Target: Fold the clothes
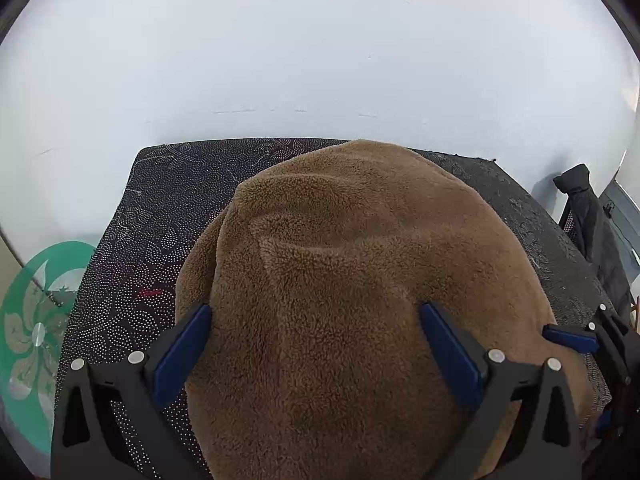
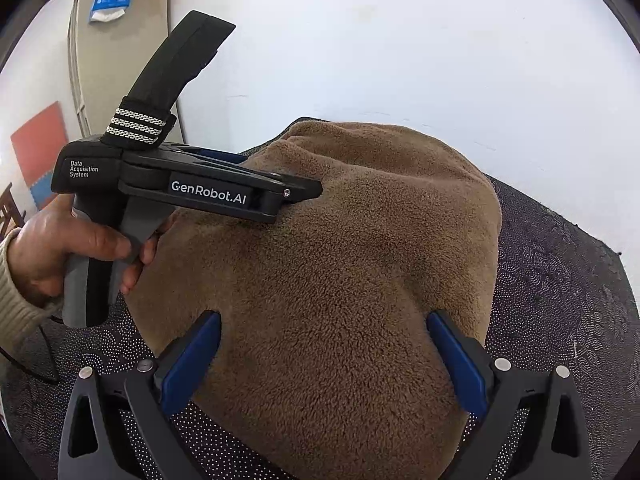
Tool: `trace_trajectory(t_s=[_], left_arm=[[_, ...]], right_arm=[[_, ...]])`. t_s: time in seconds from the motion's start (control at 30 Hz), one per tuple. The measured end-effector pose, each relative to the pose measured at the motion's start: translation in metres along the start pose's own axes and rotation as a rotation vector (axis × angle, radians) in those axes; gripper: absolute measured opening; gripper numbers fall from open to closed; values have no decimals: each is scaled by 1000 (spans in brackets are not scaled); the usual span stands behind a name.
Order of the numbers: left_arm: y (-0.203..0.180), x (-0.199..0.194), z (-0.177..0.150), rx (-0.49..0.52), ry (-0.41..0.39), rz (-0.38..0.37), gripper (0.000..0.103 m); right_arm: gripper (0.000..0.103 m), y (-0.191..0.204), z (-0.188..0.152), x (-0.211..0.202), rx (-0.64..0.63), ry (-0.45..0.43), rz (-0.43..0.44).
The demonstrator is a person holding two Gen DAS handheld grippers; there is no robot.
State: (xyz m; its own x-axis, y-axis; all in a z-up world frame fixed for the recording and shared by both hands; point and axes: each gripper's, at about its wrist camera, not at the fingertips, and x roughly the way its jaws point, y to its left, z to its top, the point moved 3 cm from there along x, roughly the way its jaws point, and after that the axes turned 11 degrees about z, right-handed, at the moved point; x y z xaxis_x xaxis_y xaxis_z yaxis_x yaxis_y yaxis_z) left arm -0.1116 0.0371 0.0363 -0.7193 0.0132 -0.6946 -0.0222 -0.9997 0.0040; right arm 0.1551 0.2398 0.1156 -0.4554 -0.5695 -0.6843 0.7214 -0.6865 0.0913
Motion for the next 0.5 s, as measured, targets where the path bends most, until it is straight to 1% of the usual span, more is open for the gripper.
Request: trace_trajectory(t_s=[0.1,0.27,0.5], left_arm=[[1,1,-1,-6,-8,-3,103],[-2,-1,-2,-1,-31,19,103],[1,-1,-2,-17,-35,10,103]], right_arm=[[102,-2,2,4,-2,12,-1],[102,-6,4,10,-5,29,-6],[102,-6,2,14,-16,15,-28]])
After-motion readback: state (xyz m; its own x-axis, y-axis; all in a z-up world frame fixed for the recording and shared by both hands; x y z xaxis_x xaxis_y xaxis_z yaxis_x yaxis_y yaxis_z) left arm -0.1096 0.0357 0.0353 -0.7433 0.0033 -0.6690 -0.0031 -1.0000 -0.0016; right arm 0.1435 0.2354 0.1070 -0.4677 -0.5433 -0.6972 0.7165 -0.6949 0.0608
